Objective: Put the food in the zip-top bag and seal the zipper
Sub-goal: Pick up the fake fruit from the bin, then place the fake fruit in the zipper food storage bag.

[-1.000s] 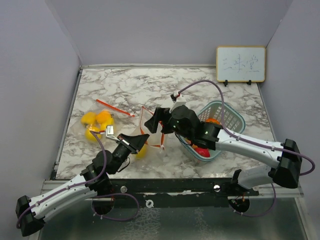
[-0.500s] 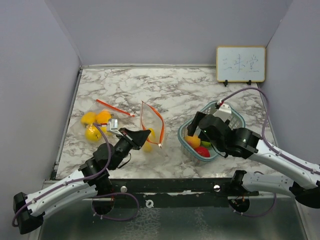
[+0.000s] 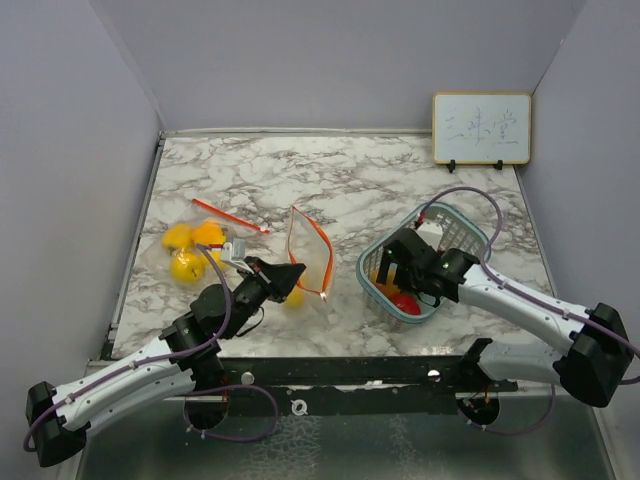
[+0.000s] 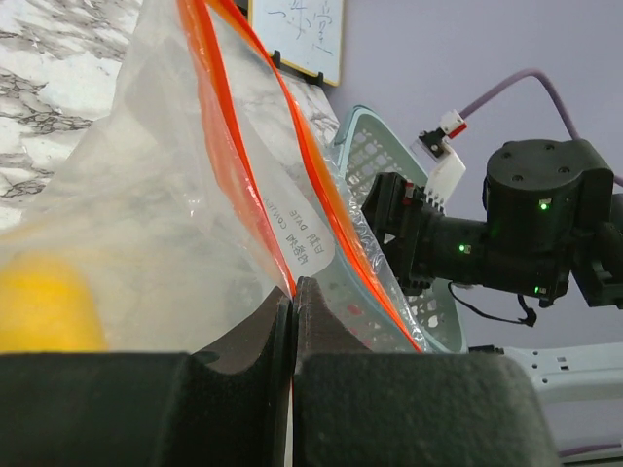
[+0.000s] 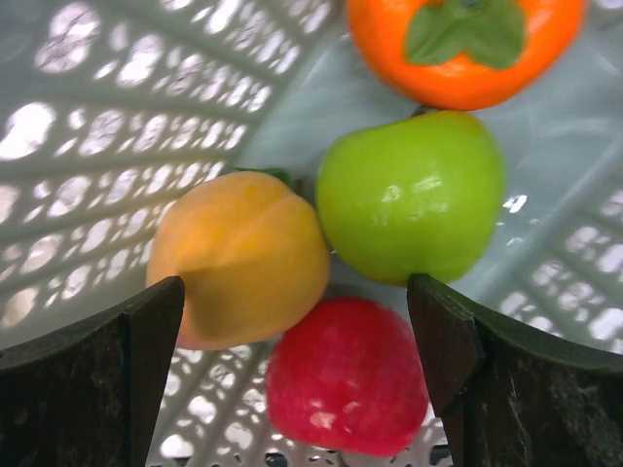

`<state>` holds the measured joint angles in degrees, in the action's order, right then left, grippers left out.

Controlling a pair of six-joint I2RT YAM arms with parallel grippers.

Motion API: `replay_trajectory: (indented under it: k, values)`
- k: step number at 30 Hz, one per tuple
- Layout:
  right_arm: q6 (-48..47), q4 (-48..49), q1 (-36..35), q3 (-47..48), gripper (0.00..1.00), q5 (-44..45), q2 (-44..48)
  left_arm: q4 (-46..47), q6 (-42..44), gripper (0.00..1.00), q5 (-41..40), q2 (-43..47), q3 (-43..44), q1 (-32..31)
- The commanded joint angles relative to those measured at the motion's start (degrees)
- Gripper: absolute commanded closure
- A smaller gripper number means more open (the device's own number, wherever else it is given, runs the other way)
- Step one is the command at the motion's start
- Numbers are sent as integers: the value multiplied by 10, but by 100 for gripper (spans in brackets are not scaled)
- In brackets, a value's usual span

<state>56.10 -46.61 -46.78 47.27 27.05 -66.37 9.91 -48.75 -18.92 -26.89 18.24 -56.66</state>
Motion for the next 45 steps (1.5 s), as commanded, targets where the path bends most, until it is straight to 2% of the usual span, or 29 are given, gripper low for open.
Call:
replay_trajectory:
  k: [1, 6, 8, 9, 11, 13, 14, 15, 19, 22, 24, 27, 30, 32, 34, 40, 45]
  values:
    - [-77, 138, 11, -7, 5, -102, -35, 8, 19, 100, 16, 5, 8, -2]
    - [-95, 168, 11, -13, 6, -132, -76, 9, 16, 100, 11, -1, 3, -2]
    - [-93, 179, 12, -26, 11, -143, -84, 10, 13, 100, 9, -2, -1, -2]
    - [-93, 182, 13, -31, 16, -148, -87, 9, 11, 100, 8, -2, -3, -2]
    - [-89, 182, 16, -41, 34, -152, -92, 8, 9, 100, 5, 0, -5, -2]
    - [-83, 170, 16, -41, 60, -142, -87, 5, 8, 100, 3, 2, -5, -2]
    - [-81, 160, 16, -35, 68, -134, -80, 4, 9, 100, 0, 2, -4, -2]
    - [-82, 150, 16, -27, 73, -124, -70, 2, 9, 100, -1, 2, -3, -2]
    - [-103, 103, 16, 29, 84, -82, -17, -5, 9, 100, -4, 3, 0, -2]
    - [-144, 85, 16, 80, 88, -69, 26, -8, 2, 100, -6, 9, -3, -2]
    - [-199, 98, 17, 106, 91, -95, 50, -11, 0, 100, -7, 11, -4, -2]
    - [-253, 163, 16, 125, 93, -221, 80, -20, 0, 100, -9, 9, 1, -2]
    - [-253, 332, 15, 105, 93, -413, 94, -31, 0, 100, -7, 0, 9, -1]
    - [-232, 423, 11, 98, 93, -519, 70, -40, -3, 100, -6, -9, 17, -2]
    - [-217, 486, -5, 105, 93, -575, 27, -46, -4, 100, -1, -17, 23, -2]
    - [-194, 564, -48, 137, 94, -598, -89, -66, -7, 100, 4, -26, 39, -1]
    - [-183, 546, -48, 96, 94, -497, -76, -98, -6, 100, -4, -7, 53, -2]
